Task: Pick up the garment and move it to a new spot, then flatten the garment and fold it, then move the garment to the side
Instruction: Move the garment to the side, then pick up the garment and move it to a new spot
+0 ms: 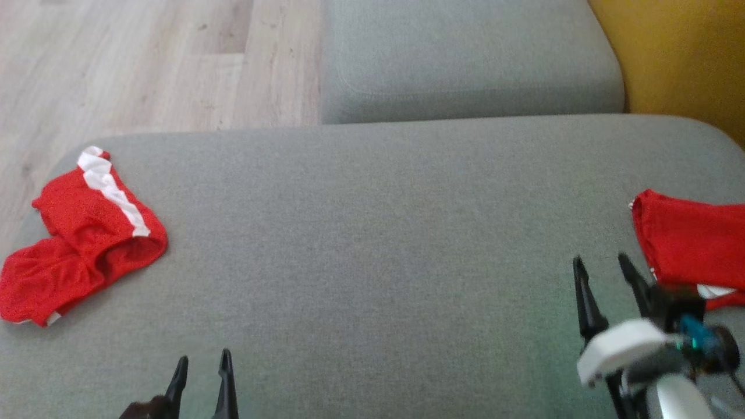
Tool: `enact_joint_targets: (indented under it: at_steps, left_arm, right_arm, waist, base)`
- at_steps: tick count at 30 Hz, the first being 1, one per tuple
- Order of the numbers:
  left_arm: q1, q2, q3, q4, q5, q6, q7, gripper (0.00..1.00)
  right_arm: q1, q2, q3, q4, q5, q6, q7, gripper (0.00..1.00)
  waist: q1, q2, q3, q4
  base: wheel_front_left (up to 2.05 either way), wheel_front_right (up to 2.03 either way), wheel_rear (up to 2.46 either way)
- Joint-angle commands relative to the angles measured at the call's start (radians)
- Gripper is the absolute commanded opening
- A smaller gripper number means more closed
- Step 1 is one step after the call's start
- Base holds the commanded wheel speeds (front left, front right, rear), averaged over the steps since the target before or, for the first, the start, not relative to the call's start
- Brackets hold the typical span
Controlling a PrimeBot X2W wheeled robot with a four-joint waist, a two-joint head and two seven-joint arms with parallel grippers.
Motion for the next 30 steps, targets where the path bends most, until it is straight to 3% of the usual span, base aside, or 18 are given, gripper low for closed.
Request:
enact_joint_targets:
  at_steps: [1,17,30]
  left_arm:
    - [-0.036,0.023,0.046,-0.018,0.001,0.007,-0.015,1.0]
    - [0.023,0.045,0.076,-0.022,0.018,0.02,-0.026,1.0]
    - [0.011,0.04,0.082,-0.017,0.022,0.001,-0.028,1.0]
  right_arm:
    - [-0.004,-0.004,0.023,-0.051,0.004,0.007,-0.02,1.0]
    - [0.184,-0.003,0.154,-0.147,0.105,0.007,-0.039,1.0]
    - [0.189,-0.003,0.155,-0.156,0.095,0.007,-0.025,1.0]
  waist:
    - [0.0002,-0.0001,-0.013,0.011]
    - [0.0002,-0.0001,-0.029,0.01]
    - [0.0002,-0.0001,-0.025,0.026]
  base:
    - [0.0,0.0,0.0]
    - [0.0,0.0,0.0]
    - [0.0,0.0,0.0]
